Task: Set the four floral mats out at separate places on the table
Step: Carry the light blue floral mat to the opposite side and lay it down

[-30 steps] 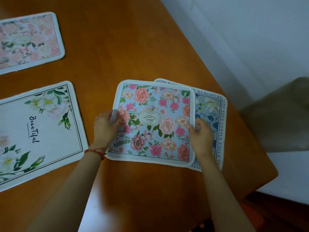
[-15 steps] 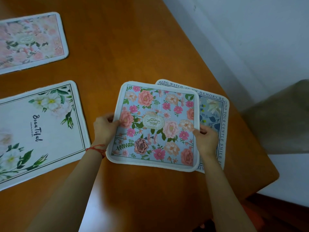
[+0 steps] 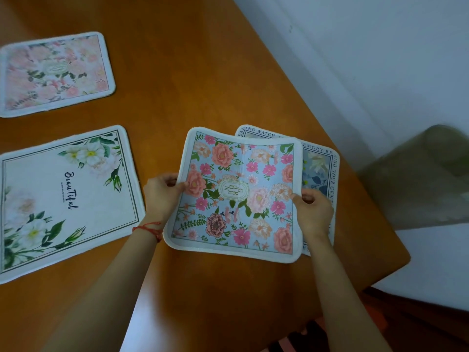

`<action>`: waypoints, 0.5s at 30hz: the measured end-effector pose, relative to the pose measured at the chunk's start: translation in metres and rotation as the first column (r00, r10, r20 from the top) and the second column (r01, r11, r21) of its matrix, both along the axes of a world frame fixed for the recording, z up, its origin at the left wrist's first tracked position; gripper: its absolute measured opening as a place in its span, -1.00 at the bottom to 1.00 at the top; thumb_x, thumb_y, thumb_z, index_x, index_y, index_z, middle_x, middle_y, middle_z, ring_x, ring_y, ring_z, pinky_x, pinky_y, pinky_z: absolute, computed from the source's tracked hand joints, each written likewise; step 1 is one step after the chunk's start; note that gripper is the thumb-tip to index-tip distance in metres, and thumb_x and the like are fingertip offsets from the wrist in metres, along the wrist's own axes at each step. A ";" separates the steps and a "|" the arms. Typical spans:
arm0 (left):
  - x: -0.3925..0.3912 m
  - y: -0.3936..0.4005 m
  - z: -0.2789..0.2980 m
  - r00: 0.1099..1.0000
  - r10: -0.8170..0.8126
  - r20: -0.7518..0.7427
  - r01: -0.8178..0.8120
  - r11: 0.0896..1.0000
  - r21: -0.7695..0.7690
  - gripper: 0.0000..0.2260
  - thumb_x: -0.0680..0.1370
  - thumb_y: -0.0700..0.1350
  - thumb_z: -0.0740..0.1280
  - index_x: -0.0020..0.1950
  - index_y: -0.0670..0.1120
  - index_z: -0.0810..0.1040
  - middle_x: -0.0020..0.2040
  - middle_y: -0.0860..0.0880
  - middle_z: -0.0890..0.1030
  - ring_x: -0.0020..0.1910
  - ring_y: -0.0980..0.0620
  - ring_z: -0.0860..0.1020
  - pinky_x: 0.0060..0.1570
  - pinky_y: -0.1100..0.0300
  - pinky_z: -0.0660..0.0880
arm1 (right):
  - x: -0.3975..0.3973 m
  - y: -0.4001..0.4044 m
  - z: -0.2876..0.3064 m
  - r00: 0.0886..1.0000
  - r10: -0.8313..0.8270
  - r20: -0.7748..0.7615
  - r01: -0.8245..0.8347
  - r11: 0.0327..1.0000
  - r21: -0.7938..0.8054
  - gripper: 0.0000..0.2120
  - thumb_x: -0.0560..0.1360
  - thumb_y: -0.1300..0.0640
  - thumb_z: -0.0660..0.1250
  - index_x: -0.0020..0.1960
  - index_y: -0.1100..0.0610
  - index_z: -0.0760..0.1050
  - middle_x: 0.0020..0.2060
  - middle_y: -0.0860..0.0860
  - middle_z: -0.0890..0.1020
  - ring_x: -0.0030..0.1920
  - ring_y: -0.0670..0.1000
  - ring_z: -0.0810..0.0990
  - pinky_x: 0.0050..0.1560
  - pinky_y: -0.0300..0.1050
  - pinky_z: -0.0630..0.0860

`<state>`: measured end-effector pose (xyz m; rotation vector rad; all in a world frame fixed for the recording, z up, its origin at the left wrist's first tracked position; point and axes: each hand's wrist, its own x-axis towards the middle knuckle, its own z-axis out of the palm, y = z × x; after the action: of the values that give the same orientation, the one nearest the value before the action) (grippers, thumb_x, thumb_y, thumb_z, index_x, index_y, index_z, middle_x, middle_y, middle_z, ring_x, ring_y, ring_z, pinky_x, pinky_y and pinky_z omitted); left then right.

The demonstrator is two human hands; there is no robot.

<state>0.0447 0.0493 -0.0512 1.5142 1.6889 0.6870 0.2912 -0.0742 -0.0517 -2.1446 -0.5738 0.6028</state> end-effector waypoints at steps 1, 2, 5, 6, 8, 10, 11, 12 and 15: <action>-0.002 -0.003 0.003 1.000 0.002 0.003 -0.002 1.000 0.004 -0.75 0.44 -0.21 0.41 0.09 -0.26 0.60 0.01 -0.20 0.64 -0.18 0.00 0.53 -0.15 0.23 0.44 | -0.002 -0.002 0.004 1.000 0.004 0.004 -0.004 1.000 0.009 -0.85 0.46 0.20 0.36 0.00 0.23 0.55 -0.21 -0.01 0.56 -0.31 -0.19 0.50 -0.48 -0.51 0.33; -0.004 -0.006 0.006 1.000 0.006 0.008 -0.006 1.000 0.006 -0.75 0.45 -0.21 0.41 0.09 -0.26 0.60 0.02 -0.20 0.64 -0.18 0.00 0.53 -0.19 0.26 0.44 | -0.005 -0.005 0.010 1.000 0.010 0.010 -0.010 1.000 0.020 -0.86 0.46 0.21 0.36 0.00 0.24 0.54 -0.22 -0.01 0.55 -0.31 -0.17 0.51 -0.49 -0.53 0.33; -0.011 -0.017 0.018 1.000 0.018 0.012 -0.018 1.000 0.024 -0.76 0.46 -0.21 0.40 0.10 -0.25 0.60 0.00 -0.18 0.64 -0.20 0.01 0.53 -0.23 0.32 0.41 | -0.013 -0.014 0.024 0.999 0.038 0.014 -0.039 0.998 0.054 -0.88 0.48 0.22 0.34 -0.01 0.24 0.52 -0.23 -0.02 0.54 -0.34 -0.24 0.46 -0.51 -0.56 0.31; -0.013 -0.021 0.021 1.000 0.019 0.013 -0.019 0.999 0.032 -0.76 0.46 -0.21 0.40 0.10 -0.24 0.60 0.00 -0.18 0.64 -0.20 0.01 0.53 -0.21 0.30 0.41 | -0.015 -0.017 0.028 0.999 0.046 0.013 -0.047 0.997 0.059 -0.89 0.48 0.22 0.33 -0.01 0.23 0.51 -0.23 -0.02 0.54 -0.34 -0.24 0.46 -0.51 -0.56 0.32; -0.019 -0.029 0.029 1.000 0.015 0.003 -0.015 0.998 0.060 -0.76 0.46 -0.21 0.40 0.09 -0.24 0.60 -0.02 -0.16 0.64 -0.20 0.02 0.52 -0.18 0.28 0.41 | -0.021 -0.023 0.035 0.999 0.052 0.014 -0.053 0.996 0.069 -0.90 0.48 0.21 0.33 -0.02 0.22 0.51 -0.23 -0.02 0.55 -0.34 -0.24 0.48 -0.52 -0.55 0.34; -0.026 -0.039 0.036 1.000 0.014 0.007 -0.014 0.997 0.074 -0.77 0.45 -0.21 0.40 0.09 -0.24 0.61 -0.04 -0.14 0.64 -0.19 0.02 0.53 -0.14 0.24 0.45 | -0.027 -0.031 0.042 0.998 0.060 0.018 -0.062 0.994 0.089 -0.89 0.48 0.22 0.34 -0.03 0.23 0.51 -0.25 -0.03 0.55 -0.34 -0.22 0.49 -0.52 -0.53 0.35; -0.029 -0.043 0.039 1.000 0.015 0.013 -0.016 0.997 0.076 -0.77 0.45 -0.20 0.40 0.08 -0.24 0.61 -0.05 -0.14 0.64 -0.19 0.01 0.53 -0.11 0.21 0.48 | -0.030 -0.034 0.046 0.997 0.067 0.025 -0.069 0.993 0.096 -0.89 0.48 0.22 0.34 -0.03 0.24 0.52 -0.27 -0.05 0.54 -0.34 -0.22 0.49 -0.52 -0.53 0.35; -0.032 -0.046 0.041 1.000 0.016 0.016 -0.017 0.997 0.072 -0.77 0.45 -0.20 0.40 0.08 -0.24 0.61 -0.06 -0.13 0.64 -0.19 0.01 0.54 -0.10 0.19 0.49 | -0.031 -0.036 0.048 0.997 0.075 0.034 -0.078 0.992 0.098 -0.89 0.48 0.22 0.34 -0.03 0.24 0.52 -0.29 -0.06 0.53 -0.35 -0.22 0.48 -0.51 -0.54 0.35; -0.040 -0.064 0.049 0.999 0.037 0.015 -0.038 0.996 0.083 -0.78 0.44 -0.19 0.41 0.06 -0.23 0.62 -0.11 -0.10 0.62 -0.20 0.00 0.54 -0.12 0.19 0.49 | -0.034 -0.049 0.056 0.993 0.107 0.047 -0.112 0.987 0.117 -0.91 0.48 0.22 0.34 -0.03 0.22 0.52 -0.33 -0.13 0.51 -0.36 -0.22 0.48 -0.51 -0.53 0.35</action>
<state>0.0045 -0.0149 -0.0025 1.5350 1.7007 0.7939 0.2573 -0.1231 0.0041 -2.0271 -0.7362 0.5711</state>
